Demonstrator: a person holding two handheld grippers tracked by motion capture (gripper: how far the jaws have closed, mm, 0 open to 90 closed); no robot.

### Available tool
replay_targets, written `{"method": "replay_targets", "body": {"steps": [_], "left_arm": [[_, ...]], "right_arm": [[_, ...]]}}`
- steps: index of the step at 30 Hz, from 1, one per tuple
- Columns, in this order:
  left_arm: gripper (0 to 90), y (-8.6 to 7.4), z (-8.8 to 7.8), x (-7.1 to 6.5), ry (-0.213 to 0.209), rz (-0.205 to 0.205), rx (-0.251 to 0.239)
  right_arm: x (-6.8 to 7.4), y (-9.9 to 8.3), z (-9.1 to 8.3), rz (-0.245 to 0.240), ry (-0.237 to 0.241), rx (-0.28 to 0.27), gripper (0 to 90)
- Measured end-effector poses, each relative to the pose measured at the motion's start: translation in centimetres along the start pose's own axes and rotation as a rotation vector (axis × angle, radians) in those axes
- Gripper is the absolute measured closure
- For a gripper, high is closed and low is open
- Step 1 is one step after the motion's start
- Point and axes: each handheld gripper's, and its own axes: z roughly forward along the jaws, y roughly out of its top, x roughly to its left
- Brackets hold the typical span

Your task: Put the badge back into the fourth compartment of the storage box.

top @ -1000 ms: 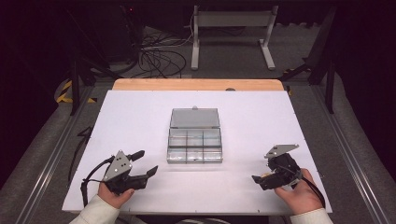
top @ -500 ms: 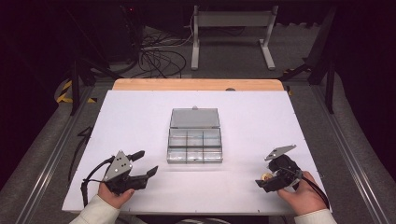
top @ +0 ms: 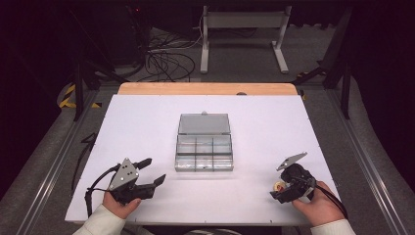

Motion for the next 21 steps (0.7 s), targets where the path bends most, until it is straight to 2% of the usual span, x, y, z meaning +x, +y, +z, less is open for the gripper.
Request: {"method": "replay_targets", "body": {"steps": [11,21], "left_arm": [[29.9,0.0,0.01,-0.03,0.0,0.002,0.0],[29.9,0.0,0.01,-0.03,0.001,0.003,0.001]], "right_arm": [[-0.03,0.14,0.34,-0.02,-0.006,0.05,34.6],[-0.03,0.48,0.52,-0.03,-0.02,0.07,40.7]]}}
